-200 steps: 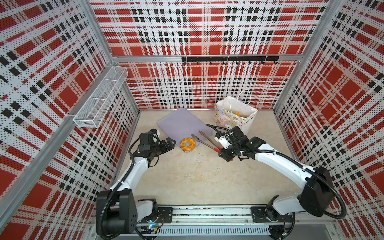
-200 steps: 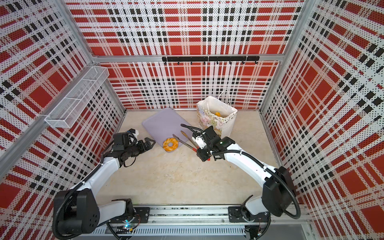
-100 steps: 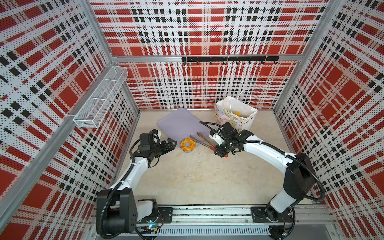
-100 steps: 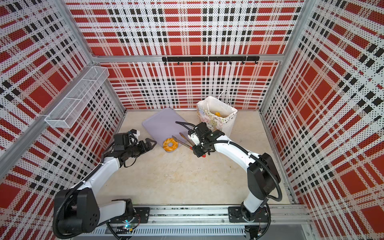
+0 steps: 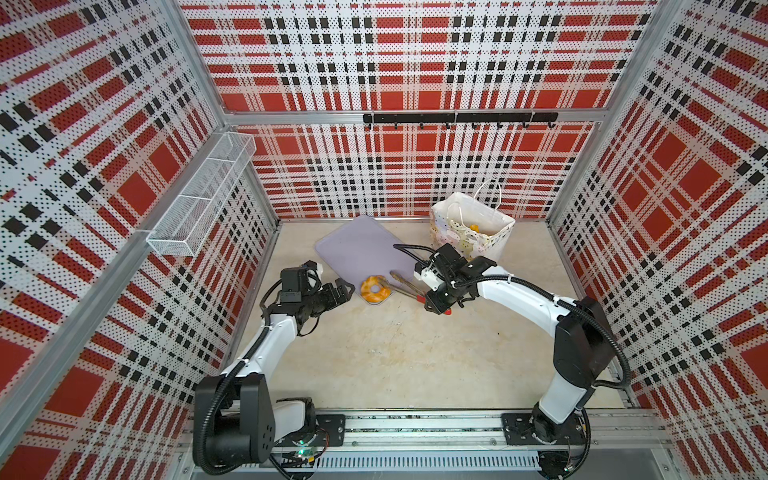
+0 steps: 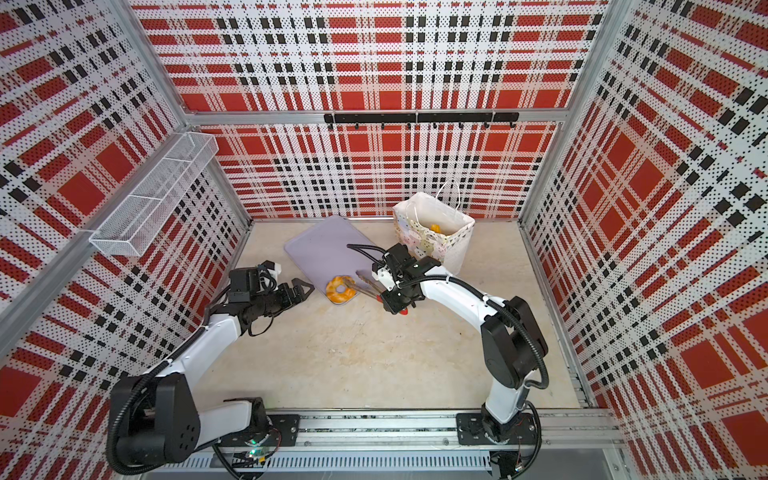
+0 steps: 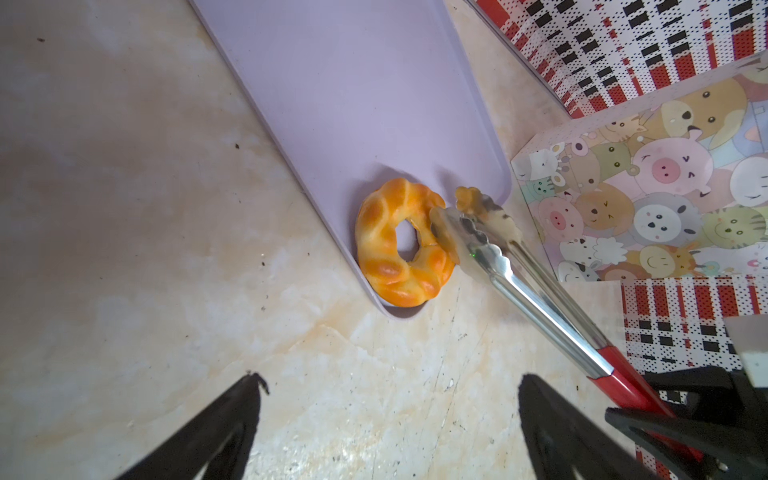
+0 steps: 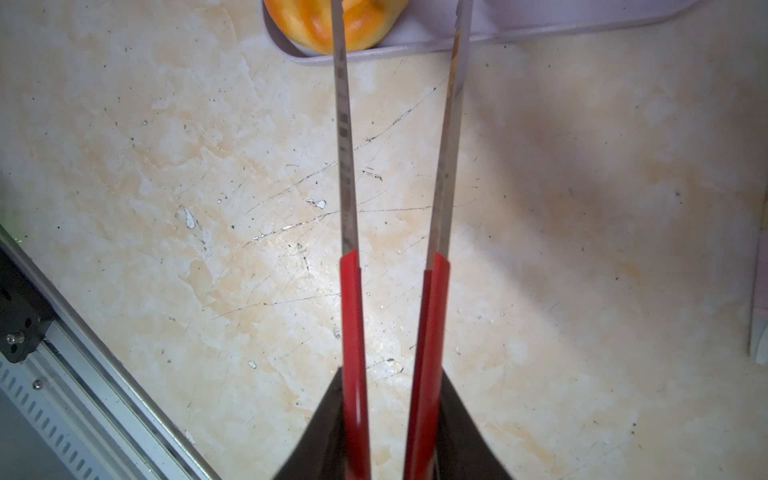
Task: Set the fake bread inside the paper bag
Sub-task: 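Lower the tongs with the right gripper onto the ring bun and squeeze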
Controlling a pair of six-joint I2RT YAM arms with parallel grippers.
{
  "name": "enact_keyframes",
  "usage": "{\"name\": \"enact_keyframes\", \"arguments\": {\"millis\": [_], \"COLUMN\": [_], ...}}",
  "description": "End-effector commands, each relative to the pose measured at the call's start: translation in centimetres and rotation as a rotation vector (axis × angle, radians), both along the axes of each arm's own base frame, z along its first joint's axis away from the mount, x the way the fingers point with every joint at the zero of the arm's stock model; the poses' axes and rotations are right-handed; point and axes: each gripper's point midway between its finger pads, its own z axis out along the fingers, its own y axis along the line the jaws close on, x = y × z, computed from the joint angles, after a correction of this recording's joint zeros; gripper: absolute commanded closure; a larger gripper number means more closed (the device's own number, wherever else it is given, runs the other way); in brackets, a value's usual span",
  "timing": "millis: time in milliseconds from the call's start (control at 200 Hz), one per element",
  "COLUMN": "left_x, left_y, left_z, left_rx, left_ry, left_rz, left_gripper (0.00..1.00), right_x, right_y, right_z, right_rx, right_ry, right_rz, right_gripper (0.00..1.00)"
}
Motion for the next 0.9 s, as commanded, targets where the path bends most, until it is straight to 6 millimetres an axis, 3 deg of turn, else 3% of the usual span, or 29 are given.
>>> {"name": "enact_keyframes", "arguments": {"millis": [0, 531, 892], "left_x": [-0.1, -0.2, -0.1], "left_y": [-0.3, -0.2, -0.4], "left_z": [-0.3, -0.7, 0.1], "left_rx": [-0.004, -0.003, -0.009], "left_ry": [0.003, 0.015, -0.013], "left_rz": [-0.014, -0.008, -0.016], "left_gripper": [0.01, 0.01, 0.00], "right_x": [0.4, 0.3, 0.2], "right_y": [1.0, 0.9, 0.9], "right_z": [0.6, -0.5, 1.6], "right_rx": [0.025, -0.010, 0.060], "right_ry": [-0.012, 0.012, -0.061], "right_rz": [0.038, 0.061, 0.042], "right_gripper": [0.69, 0.74, 0.80]}}
